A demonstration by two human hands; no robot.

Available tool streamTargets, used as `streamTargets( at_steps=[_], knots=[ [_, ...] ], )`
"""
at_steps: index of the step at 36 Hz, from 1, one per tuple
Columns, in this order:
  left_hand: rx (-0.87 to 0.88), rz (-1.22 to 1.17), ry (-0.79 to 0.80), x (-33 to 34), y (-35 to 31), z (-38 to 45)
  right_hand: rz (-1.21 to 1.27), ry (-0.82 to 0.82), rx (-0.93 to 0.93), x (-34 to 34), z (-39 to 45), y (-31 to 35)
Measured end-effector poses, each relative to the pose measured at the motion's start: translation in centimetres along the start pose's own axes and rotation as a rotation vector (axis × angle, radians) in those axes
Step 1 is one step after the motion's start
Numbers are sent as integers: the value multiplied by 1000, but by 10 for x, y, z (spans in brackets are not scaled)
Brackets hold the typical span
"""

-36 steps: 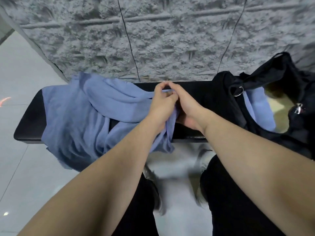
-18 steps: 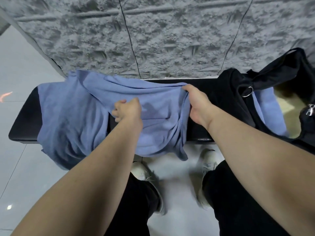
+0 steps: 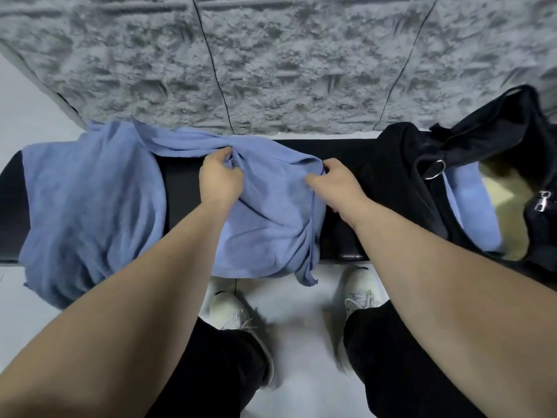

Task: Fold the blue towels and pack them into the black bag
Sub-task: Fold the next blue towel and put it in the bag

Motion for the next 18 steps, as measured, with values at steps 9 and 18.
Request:
streamTargets(
  at_steps=[9, 18],
  knots=[
    [259, 235, 345, 52, -31, 10, 18, -78, 30, -1, 10, 12],
    [93, 142, -2, 15, -27, 16, 610, -11, 257, -17, 18, -13]
  ],
)
Point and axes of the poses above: each hand's wrist, its own z-axis towards the middle knuckle, its own x-axis out of the palm, y = z × x, the point moved 10 cm from there along z, towards the middle knuckle, and after that the axes turned 14 degrees about x, right-handed, at the moved point
